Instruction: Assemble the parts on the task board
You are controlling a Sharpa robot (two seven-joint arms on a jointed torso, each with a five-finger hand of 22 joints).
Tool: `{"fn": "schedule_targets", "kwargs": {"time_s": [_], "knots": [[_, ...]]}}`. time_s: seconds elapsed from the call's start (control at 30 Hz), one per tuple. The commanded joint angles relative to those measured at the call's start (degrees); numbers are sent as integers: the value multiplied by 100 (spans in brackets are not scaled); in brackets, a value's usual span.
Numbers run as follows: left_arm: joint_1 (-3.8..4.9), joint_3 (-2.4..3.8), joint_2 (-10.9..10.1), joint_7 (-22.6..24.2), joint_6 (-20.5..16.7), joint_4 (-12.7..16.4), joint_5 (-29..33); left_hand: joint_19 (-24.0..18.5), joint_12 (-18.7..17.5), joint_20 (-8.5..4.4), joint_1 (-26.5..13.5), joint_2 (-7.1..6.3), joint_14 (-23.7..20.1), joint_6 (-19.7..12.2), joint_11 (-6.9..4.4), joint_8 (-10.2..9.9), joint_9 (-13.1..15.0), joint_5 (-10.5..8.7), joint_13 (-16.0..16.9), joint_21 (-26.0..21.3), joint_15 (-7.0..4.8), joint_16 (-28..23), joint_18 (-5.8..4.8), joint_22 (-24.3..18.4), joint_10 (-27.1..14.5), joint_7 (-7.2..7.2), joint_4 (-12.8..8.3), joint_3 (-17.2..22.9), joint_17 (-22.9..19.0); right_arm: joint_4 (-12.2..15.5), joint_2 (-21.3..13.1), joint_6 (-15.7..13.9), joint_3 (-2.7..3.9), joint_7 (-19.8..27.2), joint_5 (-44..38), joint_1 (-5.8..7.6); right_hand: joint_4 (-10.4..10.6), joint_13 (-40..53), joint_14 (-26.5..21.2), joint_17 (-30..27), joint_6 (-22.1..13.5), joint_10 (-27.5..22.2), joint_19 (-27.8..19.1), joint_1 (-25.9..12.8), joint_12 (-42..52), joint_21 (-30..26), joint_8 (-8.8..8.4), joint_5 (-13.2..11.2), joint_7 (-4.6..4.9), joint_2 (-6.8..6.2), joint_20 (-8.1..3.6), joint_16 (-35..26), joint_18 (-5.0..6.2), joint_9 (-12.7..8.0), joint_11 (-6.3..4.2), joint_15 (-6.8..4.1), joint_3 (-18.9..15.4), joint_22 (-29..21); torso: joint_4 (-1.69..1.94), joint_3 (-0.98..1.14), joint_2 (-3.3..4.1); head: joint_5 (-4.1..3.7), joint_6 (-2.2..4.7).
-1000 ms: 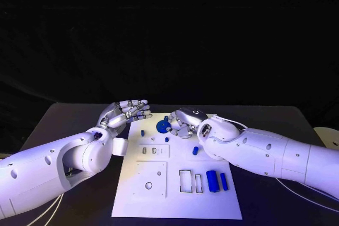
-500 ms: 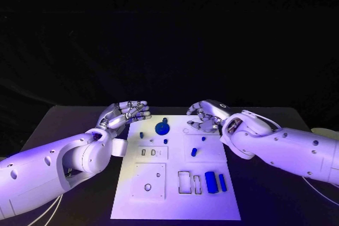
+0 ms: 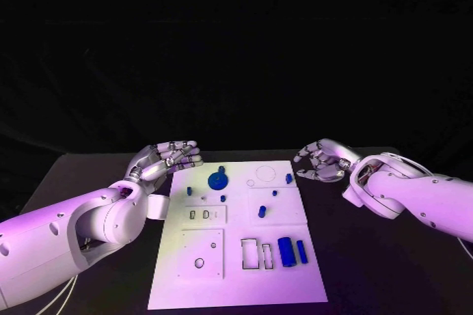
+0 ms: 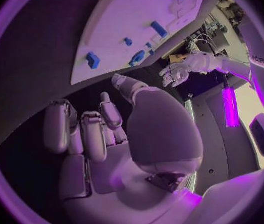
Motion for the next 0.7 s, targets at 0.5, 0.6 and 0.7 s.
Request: {"fn": "schedule_targets", "kwargs": {"time_s": [0.5,0.6,0.7], "knots": [[5,4,12,43,163,16,10,-39,-33,10,-61,5,-50,-37,9,-30,-5,-2,6,-37,-5,-25,26,-9,-10,162,-4,31,11,-495,279,366,-5,276,9,-179,-81,-17,421,788,-56,-54,-26,97,-35,-14,-56,64,47,31,-5,-18,65,-28,13,8,44,44,22,-13,3,5,-26],[5,4,8,41,161,17,10,-39,-33,10,-61,5,-50,-37,9,-30,-5,-2,6,-37,-5,-25,26,-9,-10,162,-4,31,11,-581,349,366,-7,243,-47,-218,-89,-13,421,790,-58,-50,-23,105,-33,-11,-59,66,48,35,-4,-17,64,-30,14,9,51,49,14,-10,6,24,-36],[5,4,4,41,160,20,10,-39,-33,10,-61,5,-50,-37,9,-30,-5,-2,6,-37,-5,-25,26,-9,-10,162,-4,31,11,-633,395,348,-8,225,-70,-244,-97,-11,420,786,-59,-48,-26,111,-32,-15,-62,67,50,38,-4,-19,65,-31,15,10,58,45,5,-7,8,35,-47]]}}
